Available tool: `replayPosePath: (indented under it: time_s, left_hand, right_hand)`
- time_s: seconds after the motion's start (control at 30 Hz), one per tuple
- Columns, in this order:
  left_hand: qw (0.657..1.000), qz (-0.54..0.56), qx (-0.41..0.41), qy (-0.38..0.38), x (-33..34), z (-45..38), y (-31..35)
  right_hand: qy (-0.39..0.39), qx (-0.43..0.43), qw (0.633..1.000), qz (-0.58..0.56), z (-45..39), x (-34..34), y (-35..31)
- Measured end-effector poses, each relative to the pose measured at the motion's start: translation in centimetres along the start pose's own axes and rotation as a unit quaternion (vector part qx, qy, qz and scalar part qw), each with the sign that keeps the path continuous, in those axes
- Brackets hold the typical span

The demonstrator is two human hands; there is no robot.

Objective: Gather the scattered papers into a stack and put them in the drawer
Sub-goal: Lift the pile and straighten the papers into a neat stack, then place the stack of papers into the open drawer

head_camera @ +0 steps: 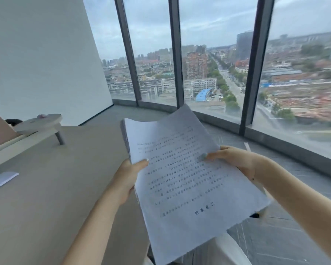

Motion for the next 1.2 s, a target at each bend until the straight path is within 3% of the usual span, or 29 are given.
replayPosePath:
  time_s: [0.1, 0.17, 0.27, 0.37, 0.43, 0.53, 0.6, 0.7, 0.8, 0.93, 1.1, 1.2]
  left_hand:
    - [0.999, 0.019, -0.029, -0.015, 4.1, -2.5, -1.1]
    - [0.994, 0.087, -0.059, -0.015, 6.7, -4.4, -2.0]
    - [0.982, 0.148, -0.099, 0.058, 9.8, -7.0, -3.4]
    - [0.98, 0.148, -0.08, 0.104, 13.1, -8.5, -3.9]
    - [0.983, 0.127, -0.061, 0.117, 15.2, -8.5, -3.9]
    - [0.986, 0.116, -0.041, 0.112, 17.9, -8.3, -4.4]
    - [0.988, 0.119, -0.036, 0.088, 19.1, -8.6, -5.1]
    - [0.996, 0.078, -0.028, 0.03, 20.3, -9.9, -7.3]
    - [0.996, -0.085, -0.01, -0.038, 21.2, -11.6, -10.8]
    - [0.905, -0.421, 0.052, -0.037, 22.2, -11.3, -16.2]
    - [0.823, -0.542, 0.167, -0.038, 23.2, -9.1, -19.4]
    - [0.808, -0.561, 0.177, -0.027, 23.2, -9.2, -20.1]
  right_hand:
    - [-0.025, -0.031, 0.981, -0.189, 0.4, -3.9, 0.7]
    - [-0.028, -0.015, 0.927, -0.373, 0.7, -6.0, 1.5]
    - [-0.062, -0.088, 0.899, -0.423, 1.0, -8.6, 3.8]
    - [-0.024, -0.107, 0.92, -0.376, 0.4, -9.7, 5.9]
    - [0.093, -0.108, 0.937, -0.318, -0.5, -11.2, 6.6]
    - [0.215, -0.064, 0.932, -0.285, -1.6, -13.3, 8.2]
    - [0.305, -0.037, 0.922, -0.234, -2.4, -15.1, 9.1]
    - [0.381, -0.012, 0.911, -0.154, -3.4, -17.5, 9.0]
    - [0.412, 0.008, 0.908, -0.075, -5.0, -20.0, 8.5]
    - [0.42, 0.039, 0.906, -0.023, -8.5, -23.0, 8.4]
    - [0.398, 0.089, 0.912, 0.043, -13.1, -24.2, 9.7]
    - [0.38, 0.103, 0.919, 0.025, -15.6, -24.2, 11.1]
Point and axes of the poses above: each hand's wrist, its own z-axis away from the middle knuckle, its own x-axis out of the palm, y = z × x, the point moved 4 cm from there along -z, towards the middle knuckle, and after that the axes turned 10 degrees about -z, right-handed, at the moved point
